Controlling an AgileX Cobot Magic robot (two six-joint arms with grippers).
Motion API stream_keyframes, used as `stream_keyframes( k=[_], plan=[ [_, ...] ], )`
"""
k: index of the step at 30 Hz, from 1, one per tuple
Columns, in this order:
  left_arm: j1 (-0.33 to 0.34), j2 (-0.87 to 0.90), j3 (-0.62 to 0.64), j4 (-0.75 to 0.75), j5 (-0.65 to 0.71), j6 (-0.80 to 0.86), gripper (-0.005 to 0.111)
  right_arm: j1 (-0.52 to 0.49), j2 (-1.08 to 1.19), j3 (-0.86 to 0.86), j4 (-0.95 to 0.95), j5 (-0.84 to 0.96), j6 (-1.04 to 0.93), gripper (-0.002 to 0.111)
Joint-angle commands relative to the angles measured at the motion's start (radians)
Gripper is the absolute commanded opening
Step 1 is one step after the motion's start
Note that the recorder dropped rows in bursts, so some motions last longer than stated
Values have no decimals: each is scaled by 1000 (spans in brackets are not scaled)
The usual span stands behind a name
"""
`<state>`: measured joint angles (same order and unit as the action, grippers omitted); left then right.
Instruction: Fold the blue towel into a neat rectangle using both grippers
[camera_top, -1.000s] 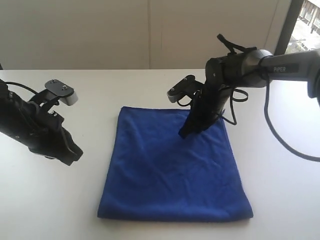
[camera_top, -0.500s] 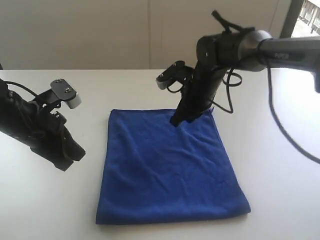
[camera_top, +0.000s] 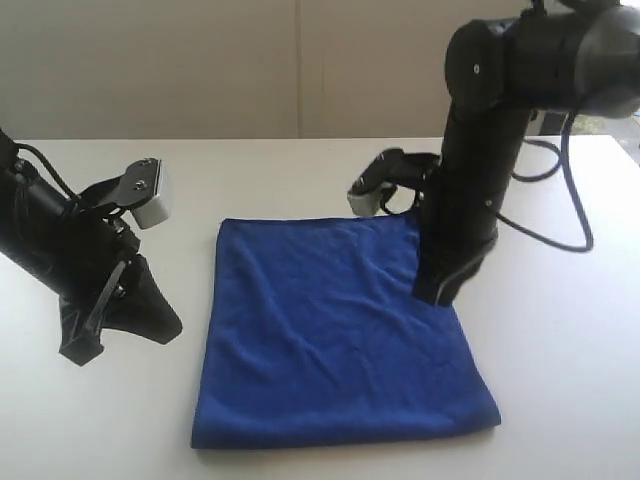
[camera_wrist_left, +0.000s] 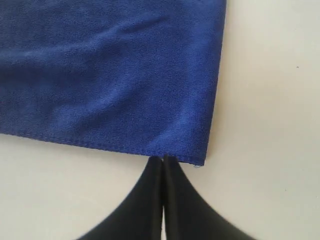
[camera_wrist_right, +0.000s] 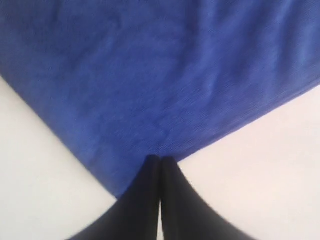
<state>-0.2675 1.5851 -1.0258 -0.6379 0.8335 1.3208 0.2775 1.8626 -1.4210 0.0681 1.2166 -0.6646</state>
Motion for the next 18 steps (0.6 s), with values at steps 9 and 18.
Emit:
stream_keyframes(
  k=[9,18],
  plan=[
    [-5,-2,146,-264,37,434,63,-9,-25,289,8,4,-40,5],
    [-198,41,227,-162,-216,282,65,-9,-25,305,44,-79,-120,50]
  ],
)
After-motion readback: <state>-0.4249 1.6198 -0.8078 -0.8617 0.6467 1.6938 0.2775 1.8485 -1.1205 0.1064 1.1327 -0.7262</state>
